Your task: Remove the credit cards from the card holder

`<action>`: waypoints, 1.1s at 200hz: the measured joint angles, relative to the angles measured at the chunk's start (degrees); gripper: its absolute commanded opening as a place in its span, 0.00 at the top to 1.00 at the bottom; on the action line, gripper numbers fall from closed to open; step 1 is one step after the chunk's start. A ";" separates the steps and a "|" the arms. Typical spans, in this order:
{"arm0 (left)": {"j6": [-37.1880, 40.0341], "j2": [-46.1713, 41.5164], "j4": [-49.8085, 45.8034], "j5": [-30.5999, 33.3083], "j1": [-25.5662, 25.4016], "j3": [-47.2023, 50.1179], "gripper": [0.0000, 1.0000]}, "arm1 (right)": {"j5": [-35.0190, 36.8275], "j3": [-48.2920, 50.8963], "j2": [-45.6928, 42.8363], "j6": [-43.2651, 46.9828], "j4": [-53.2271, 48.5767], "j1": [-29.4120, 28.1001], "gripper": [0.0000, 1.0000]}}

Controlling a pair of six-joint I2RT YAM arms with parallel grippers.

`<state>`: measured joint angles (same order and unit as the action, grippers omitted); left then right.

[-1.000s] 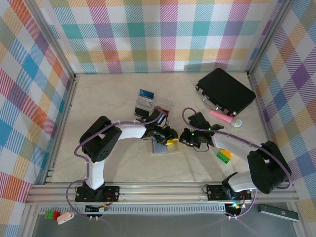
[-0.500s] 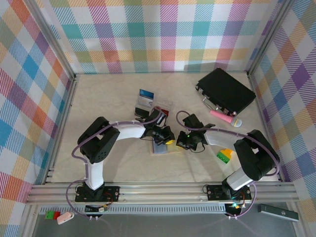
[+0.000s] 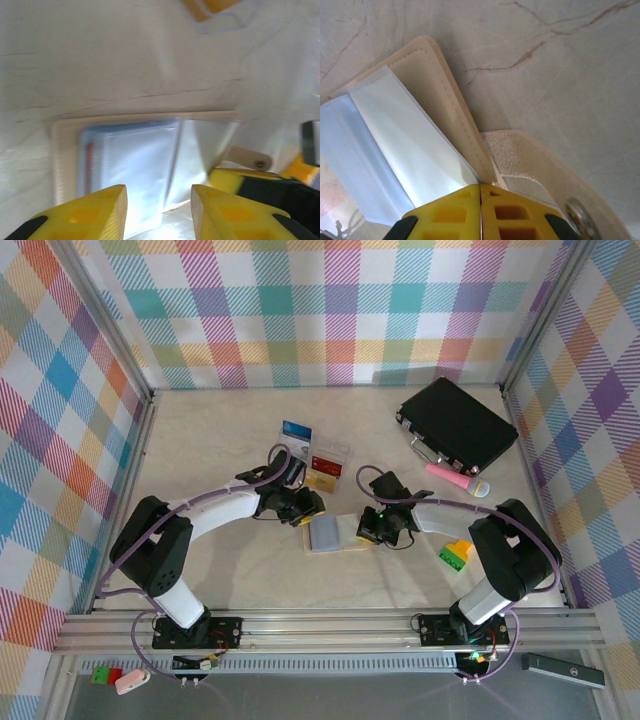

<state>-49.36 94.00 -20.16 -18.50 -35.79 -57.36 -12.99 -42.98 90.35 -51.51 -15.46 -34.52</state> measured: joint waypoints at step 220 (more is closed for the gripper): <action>1.68 6.27 0.79 -3.45 -1.20 -0.02 0.70 | -0.39 -0.92 0.90 -0.17 -0.17 0.00 0.92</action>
<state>-47.68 100.27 -19.38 -21.96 -36.99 -57.39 -13.39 -43.90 91.24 -51.68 -15.64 -34.52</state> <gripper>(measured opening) 0.304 0.081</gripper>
